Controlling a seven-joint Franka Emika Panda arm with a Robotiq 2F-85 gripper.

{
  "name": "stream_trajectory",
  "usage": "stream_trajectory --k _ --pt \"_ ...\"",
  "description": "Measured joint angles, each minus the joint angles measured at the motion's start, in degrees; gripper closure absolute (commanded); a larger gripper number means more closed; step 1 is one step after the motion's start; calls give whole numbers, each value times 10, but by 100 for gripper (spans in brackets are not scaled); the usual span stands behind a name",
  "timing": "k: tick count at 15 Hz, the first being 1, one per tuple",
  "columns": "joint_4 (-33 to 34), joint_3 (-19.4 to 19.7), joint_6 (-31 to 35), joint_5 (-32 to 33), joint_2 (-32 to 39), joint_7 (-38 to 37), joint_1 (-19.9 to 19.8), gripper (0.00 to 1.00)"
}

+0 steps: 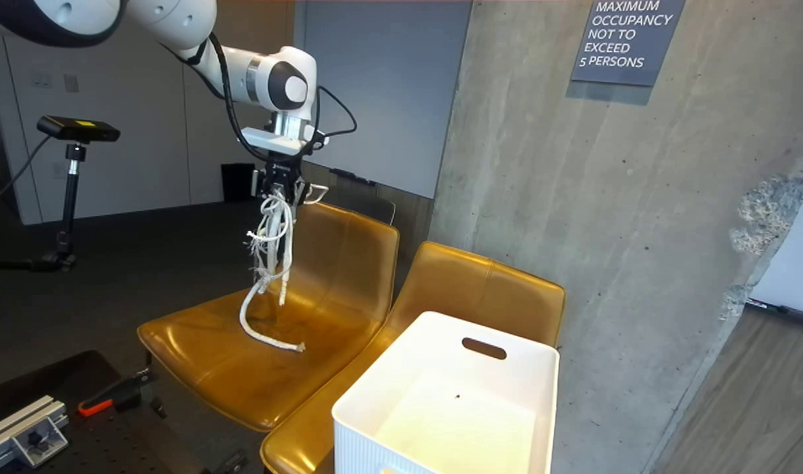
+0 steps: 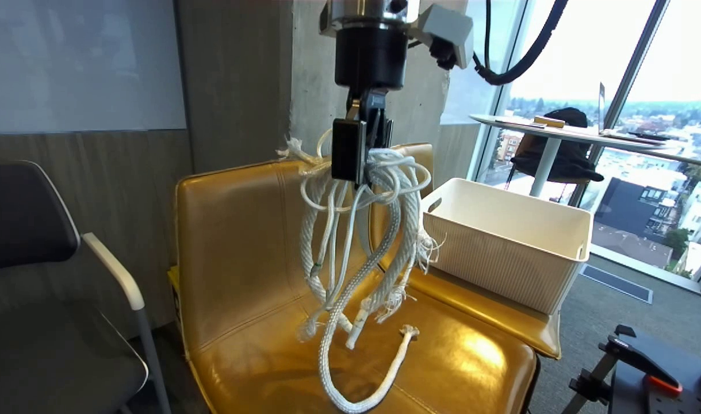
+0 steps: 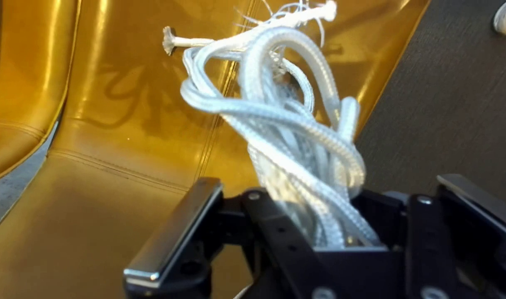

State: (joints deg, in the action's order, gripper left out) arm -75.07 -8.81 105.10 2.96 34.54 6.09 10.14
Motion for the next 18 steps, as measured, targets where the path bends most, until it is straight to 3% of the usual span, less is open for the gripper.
stream_trajectory --k 8,9,10,12,18 --pt "-62 0 44 -13 -13 40 -26 2" --pt "-73 0 52 -17 -18 46 -29 0" --pt "-85 0 60 -23 -24 53 -32 11" --pt "-107 0 70 -32 -37 65 -38 0" --pt "-123 -1 73 -34 -49 70 -41 0"
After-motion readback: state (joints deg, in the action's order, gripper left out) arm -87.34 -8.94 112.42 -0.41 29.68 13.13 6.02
